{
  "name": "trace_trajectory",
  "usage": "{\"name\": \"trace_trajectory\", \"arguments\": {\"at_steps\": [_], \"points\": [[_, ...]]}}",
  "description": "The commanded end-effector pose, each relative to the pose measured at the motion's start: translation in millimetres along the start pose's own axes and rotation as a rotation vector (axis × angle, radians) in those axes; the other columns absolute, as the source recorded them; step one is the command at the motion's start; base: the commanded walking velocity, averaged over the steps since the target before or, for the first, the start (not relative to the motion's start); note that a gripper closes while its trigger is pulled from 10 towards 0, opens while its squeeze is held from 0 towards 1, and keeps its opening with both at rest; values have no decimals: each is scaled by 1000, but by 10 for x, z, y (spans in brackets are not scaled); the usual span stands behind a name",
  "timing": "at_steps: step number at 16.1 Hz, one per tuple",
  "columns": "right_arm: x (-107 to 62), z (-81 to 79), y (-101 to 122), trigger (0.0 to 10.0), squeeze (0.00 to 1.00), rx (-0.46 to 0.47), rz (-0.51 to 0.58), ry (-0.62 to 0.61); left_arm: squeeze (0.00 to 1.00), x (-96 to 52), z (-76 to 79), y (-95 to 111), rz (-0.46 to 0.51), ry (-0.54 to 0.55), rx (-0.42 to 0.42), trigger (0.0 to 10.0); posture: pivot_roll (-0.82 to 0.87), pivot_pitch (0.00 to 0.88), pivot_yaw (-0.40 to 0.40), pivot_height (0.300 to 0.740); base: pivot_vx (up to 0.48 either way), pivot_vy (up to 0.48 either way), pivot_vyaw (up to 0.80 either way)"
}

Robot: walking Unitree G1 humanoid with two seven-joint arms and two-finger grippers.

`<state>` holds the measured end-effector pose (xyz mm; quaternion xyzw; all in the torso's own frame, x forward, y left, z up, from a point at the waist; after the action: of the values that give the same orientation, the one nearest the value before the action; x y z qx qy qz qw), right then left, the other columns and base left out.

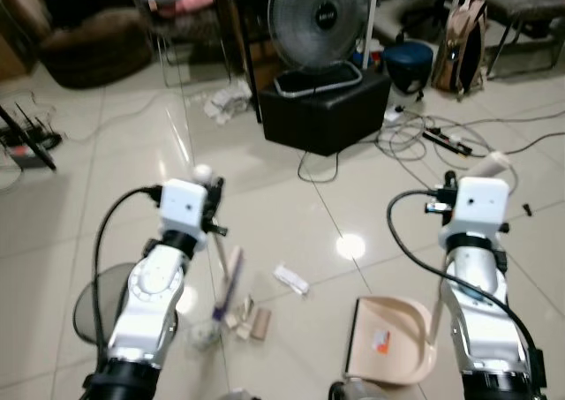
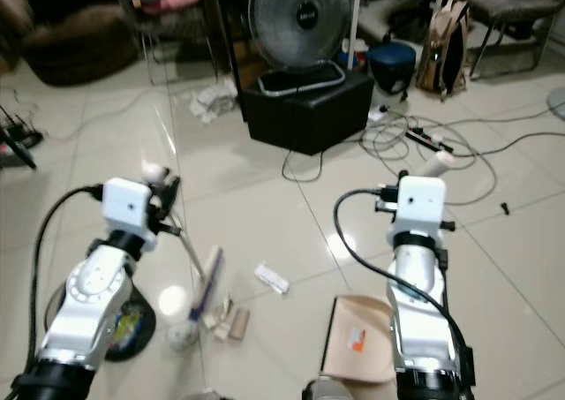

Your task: Sweep floor

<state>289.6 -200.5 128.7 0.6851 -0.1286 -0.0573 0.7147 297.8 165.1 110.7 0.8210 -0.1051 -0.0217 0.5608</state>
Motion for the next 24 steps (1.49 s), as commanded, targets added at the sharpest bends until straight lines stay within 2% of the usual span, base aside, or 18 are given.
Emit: {"name": "trace_trajectory", "arguments": {"at_steps": [1, 7, 8, 10, 12, 13, 18, 24], "points": [[65, -127, 104, 10000, 0, -10, 40, 52, 0, 6, -91, 47, 19, 36, 36, 10000, -26, 46, 96, 740, 0, 0, 0], [122, -191, 101, 10000, 0, -11, 42, 74, 0, 51, -19, 4, -10, 14, 50, 10000, -13, 52, 95, 740, 0, 0, 648], [125, -218, 83, 10000, 0, 19, 34, 94, 0, 67, 1, -16, -21, 4, 49, 10000, -11, 53, 94, 740, 0, 0, 0], [139, -261, 32, 10000, 0, -6, 16, 122, 0, 123, 70, -36, -34, -30, 59, 10000, -9, 64, 96, 740, 0, 0, 0], [138, -237, 30, 10000, 0, 1, 52, 101, 0, 167, 105, -81, -54, -46, 58, 10000, -4, 70, 101, 740, 0, 0, 0], [121, -215, -43, 10000, 0, 2, 59, 99, 0, 218, 156, -113, -66, -75, 61, 10000, 4, 82, 107, 740, 0, 0, 0], [159, -197, -185, 10000, 0, -3, 89, 67, 0, 317, 187, -185, -93, -92, 64, 10000, 15, 116, 128, 740, 0, 0, 0], [277, -363, -368, 10000, 0, -60, 79, 102, 0, 335, 228, -242, -91, -87, 51, 10000, 51, 182, 110, 740, 0, 0, 0]]}}
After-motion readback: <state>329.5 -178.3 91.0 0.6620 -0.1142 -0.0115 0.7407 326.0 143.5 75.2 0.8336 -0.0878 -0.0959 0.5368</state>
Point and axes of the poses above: a point about 5 cm out from each wrist's last joint towards the gripper, its own x axis pointing out of the wrist towards the gripper, its own y axis along the axis of the wrist's last joint, z = x × y, the point moved 1 cm from there along x, pointing out of the wrist towards the gripper, and after that the axes turned 11 degrees about x, right-handed, at the moved point
